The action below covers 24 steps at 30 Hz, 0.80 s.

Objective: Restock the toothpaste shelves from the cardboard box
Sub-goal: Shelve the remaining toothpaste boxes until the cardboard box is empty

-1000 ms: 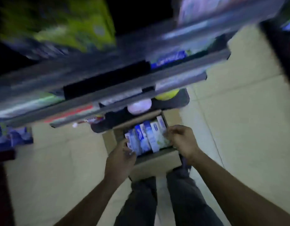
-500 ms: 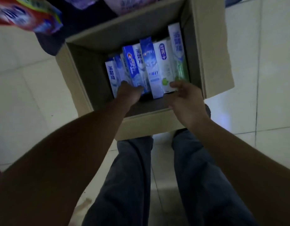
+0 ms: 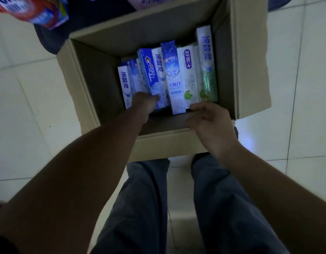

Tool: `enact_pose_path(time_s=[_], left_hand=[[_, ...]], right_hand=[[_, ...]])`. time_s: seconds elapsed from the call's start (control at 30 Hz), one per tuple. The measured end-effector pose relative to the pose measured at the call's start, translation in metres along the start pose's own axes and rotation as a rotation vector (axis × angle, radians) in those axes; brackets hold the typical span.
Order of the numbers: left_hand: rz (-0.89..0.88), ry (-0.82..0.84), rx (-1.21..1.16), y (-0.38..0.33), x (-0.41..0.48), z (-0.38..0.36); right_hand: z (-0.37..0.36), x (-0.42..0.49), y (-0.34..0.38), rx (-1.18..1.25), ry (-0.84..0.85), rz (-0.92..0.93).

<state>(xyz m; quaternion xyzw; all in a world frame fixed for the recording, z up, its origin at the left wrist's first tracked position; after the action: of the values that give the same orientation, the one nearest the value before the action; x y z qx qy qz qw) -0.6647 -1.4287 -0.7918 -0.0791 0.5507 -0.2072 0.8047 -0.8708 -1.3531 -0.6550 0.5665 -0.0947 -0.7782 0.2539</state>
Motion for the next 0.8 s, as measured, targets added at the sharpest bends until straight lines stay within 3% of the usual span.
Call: enact_pose_path(time_s=[0.17,0.3,0.47,0.53,0.67,0.73,0.8], left_hand=[[0.123,0.229,-0.262,-0.013,-0.077,0.024],[0.230,0.436,-0.440,-0.020,-0.140,0.029],[0.248,0.592,-0.441,-0.032,-0.157,0.003],[0.153,0.506,-0.310,-0.040,-0.135,-0.006],[0.042,0.059,0.031,-0.029,-0.073,-0.013],[0.117,0.061,0.222,-0.009,-0.058,-0.029],[0.211,0.096,0.230,0.004,-0.050,-0.047]], right_hand=[[0.003,-0.011,0.006,0.046,0.018,-0.079],[-0.013,-0.029,0.020,0.187,0.204,-0.134],[0.005,-0.033,0.027,0.221,0.067,-0.047],[0.020,-0.028,0.023,0.225,-0.011,-0.050],[0.048,-0.014,0.010,0.246,-0.164,-0.062],[0.054,-0.008,0.005,0.281,-0.165,-0.059],[0.058,-0.005,0.003,0.288,-0.149,-0.061]])
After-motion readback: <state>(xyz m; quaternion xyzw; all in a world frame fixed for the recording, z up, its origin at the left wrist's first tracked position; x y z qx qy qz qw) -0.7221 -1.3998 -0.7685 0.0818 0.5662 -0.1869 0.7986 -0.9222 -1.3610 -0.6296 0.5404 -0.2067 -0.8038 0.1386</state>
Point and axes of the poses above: each hand's wrist, its own x-axis towards the middle knuckle, its own z-axis out of the back of the hand, y = z × x, the point moved 6 cm from there along x, towards the middle knuckle, and after that the axes turned 15 degrees about -x, right-handed, at the moved point
